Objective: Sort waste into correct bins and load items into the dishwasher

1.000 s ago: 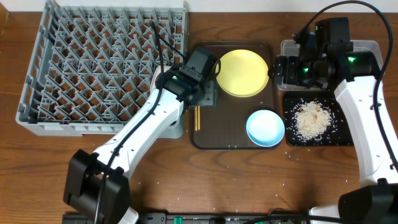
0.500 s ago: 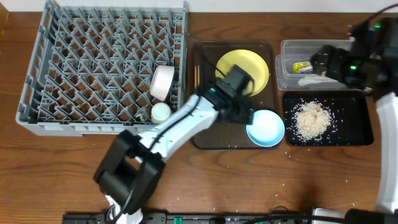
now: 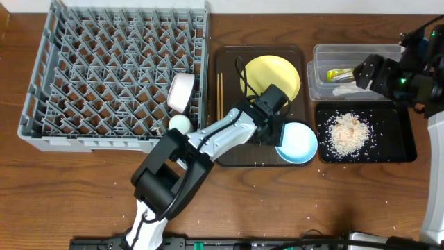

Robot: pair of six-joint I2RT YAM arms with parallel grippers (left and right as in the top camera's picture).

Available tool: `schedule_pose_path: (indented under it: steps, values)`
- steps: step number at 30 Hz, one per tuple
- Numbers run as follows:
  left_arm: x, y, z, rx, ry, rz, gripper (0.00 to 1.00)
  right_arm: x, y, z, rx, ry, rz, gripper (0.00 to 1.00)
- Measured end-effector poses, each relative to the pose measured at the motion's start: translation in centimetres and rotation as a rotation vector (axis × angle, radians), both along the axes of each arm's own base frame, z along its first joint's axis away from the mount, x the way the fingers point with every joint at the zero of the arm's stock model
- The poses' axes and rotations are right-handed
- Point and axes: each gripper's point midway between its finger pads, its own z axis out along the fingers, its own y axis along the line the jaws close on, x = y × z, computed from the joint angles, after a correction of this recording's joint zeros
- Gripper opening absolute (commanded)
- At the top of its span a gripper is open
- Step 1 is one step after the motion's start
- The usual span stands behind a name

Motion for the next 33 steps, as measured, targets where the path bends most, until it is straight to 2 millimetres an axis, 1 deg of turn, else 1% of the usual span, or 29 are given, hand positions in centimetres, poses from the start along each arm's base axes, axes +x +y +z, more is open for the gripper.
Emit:
schedule_pose_path:
  steps: [1,2,4,5,9,12,15,17,19,20,22,23,26,28,30,33]
  values:
    - [0.1,-0.1,0.1,-0.003,-0.002,0.002,0.43,0.0,0.0,0.0,0.000,0.000,0.000,0.91]
    - [0.1,-0.1,-0.1,-0.002,0.000,0.005,0.34,0.0,0.0,0.0,0.000,0.000,0.000,0.91]
    - [0.1,-0.1,-0.2,-0.002,0.002,0.009,0.13,0.0,0.0,0.0,0.000,0.000,0.000,0.91]
    - [0.1,0.0,-0.4,0.001,0.007,0.010,0.08,0.0,0.0,0.0,0.000,0.000,0.000,0.91]
    - [0.0,0.2,-0.7,0.008,0.025,0.024,0.07,0.0,0.0,0.0,0.000,0.000,0.000,0.91]
    - [-0.1,0.8,-0.8,0.012,0.049,0.034,0.07,0.0,0.0,0.0,0.000,0.000,0.000,0.91]
    - [0.3,2.3,-0.5,0.037,0.066,0.065,0.07,0.0,0.0,0.0,0.000,-0.001,0.000,0.91]
    - [1.2,3.8,0.1,0.065,0.047,0.098,0.07,0.0,0.0,0.0,0.000,-0.001,0.000,0.91]
    - [2.3,5.8,1.5,0.113,-0.008,0.129,0.08,0.0,0.0,0.0,0.000,-0.001,0.000,0.91]
    - [3.1,6.8,2.7,0.136,-0.055,0.147,0.07,0.0,0.0,0.0,0.000,-0.001,0.001,0.91]
    - [5.0,8.9,5.6,0.189,-0.184,0.184,0.08,0.0,0.0,0.0,-0.001,-0.002,0.000,0.91]
    - [6.1,10.2,7.5,0.226,-0.269,0.210,0.07,0.1,0.0,0.0,-0.001,-0.002,0.000,0.91]
    - [9.0,13.8,12.3,0.341,-0.493,0.299,0.08,0.1,0.0,0.1,-0.001,-0.005,0.000,0.91]
    - [11.1,16.4,14.9,0.430,-0.632,0.366,0.08,0.1,0.0,0.1,-0.002,-0.006,0.000,0.91]
    - [13.3,18.8,16.9,0.519,-0.748,0.428,0.07,0.2,0.0,0.1,-0.002,-0.009,0.000,0.91]
    - [15.9,22.4,19.0,0.652,-0.871,0.504,0.07,0.2,0.0,0.2,-0.002,-0.010,0.000,0.91]
